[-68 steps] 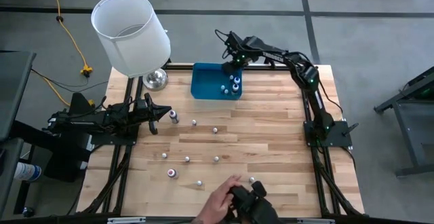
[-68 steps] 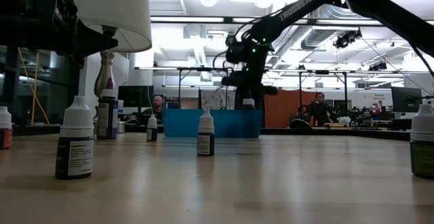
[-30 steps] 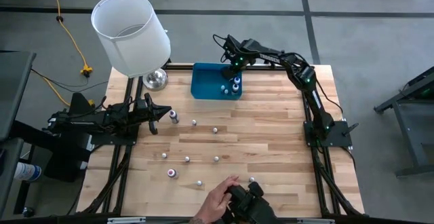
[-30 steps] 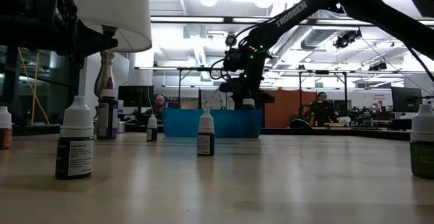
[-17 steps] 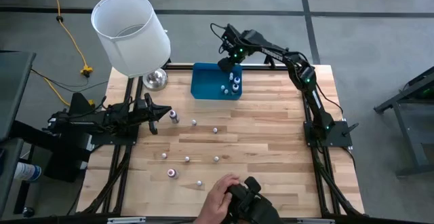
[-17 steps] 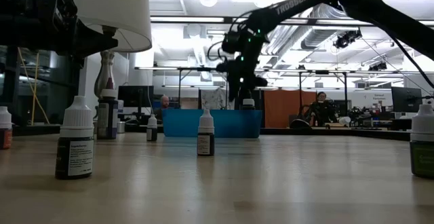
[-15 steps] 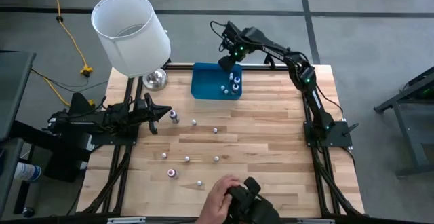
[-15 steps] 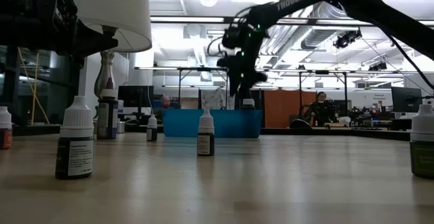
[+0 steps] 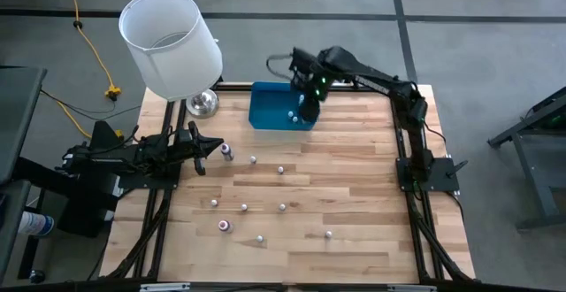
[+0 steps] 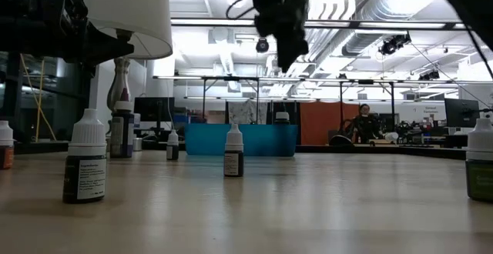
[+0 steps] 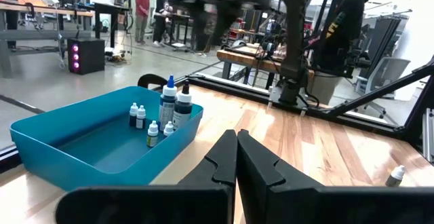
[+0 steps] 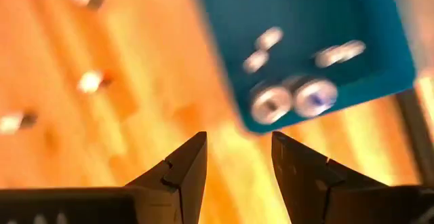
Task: Pick & Place food coloring
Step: Put the small green food coloring bottle into the blue bin
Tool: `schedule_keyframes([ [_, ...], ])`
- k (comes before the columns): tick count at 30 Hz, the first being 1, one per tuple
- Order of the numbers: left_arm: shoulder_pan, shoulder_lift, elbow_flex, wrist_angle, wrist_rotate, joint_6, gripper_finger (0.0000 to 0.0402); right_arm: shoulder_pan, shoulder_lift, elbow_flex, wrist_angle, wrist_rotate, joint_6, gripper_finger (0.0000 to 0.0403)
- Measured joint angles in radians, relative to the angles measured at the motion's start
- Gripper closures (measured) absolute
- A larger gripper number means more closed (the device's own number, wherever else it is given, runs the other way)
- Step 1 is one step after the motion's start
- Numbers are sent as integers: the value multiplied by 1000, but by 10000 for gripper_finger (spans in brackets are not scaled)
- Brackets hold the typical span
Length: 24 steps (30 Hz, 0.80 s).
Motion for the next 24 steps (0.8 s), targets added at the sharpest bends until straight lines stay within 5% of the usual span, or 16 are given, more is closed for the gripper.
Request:
schedule_keyframes([
  [9,0,0,0,0,0,0,401,231,-295,-492,93,-94,64,248],
  [17,0,0,0,0,0,0,401,445,-562,-959,316,-125,402,251],
  [24,0,0,0,0,0,0,401,657,-663,-1176,529,-158,609,250],
])
